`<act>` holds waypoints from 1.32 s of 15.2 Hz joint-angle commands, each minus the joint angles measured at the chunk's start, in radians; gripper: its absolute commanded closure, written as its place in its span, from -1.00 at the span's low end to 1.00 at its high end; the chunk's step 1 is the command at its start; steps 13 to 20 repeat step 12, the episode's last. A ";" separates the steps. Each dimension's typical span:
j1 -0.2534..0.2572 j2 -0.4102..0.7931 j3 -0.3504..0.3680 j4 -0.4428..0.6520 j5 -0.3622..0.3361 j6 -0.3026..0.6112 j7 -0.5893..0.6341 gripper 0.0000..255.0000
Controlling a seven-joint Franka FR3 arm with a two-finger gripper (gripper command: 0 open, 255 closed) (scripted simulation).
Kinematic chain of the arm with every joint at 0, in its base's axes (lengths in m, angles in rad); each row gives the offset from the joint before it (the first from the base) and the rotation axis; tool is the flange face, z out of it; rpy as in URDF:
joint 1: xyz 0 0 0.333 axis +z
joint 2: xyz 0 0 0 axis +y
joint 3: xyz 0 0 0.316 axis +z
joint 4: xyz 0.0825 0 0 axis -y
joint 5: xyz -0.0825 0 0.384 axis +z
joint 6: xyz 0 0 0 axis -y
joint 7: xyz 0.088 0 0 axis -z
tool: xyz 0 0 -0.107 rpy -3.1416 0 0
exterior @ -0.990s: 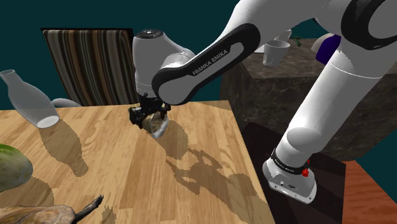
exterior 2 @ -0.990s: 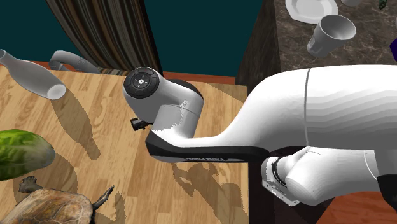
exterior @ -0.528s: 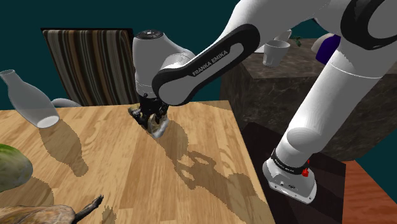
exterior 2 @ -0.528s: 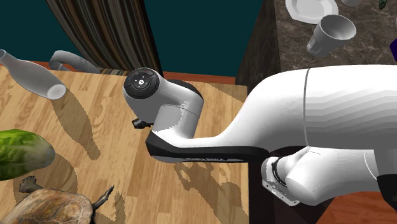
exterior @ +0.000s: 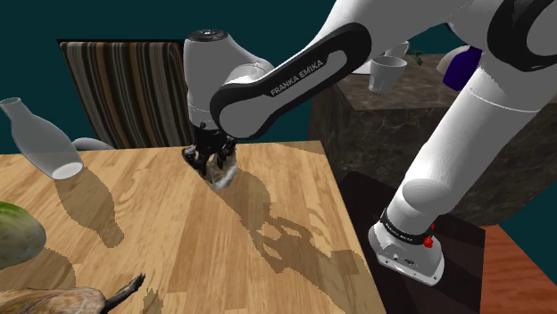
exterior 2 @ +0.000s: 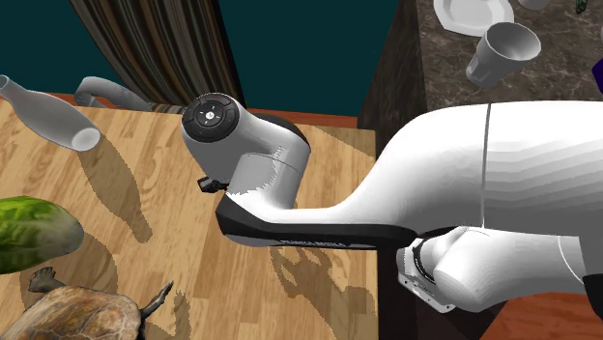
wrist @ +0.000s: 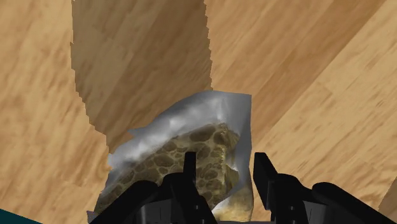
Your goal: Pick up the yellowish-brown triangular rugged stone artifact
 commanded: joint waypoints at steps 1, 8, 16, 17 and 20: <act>0.001 -0.012 -0.002 0.017 0.009 -0.027 -0.007 1.00; 0.001 -0.051 -0.011 0.078 0.037 -0.121 -0.030 1.00; 0.001 -0.060 -0.014 0.099 0.043 -0.150 -0.035 1.00; 0.001 -0.060 -0.014 0.099 0.043 -0.150 -0.035 1.00; 0.001 -0.060 -0.014 0.099 0.043 -0.150 -0.035 1.00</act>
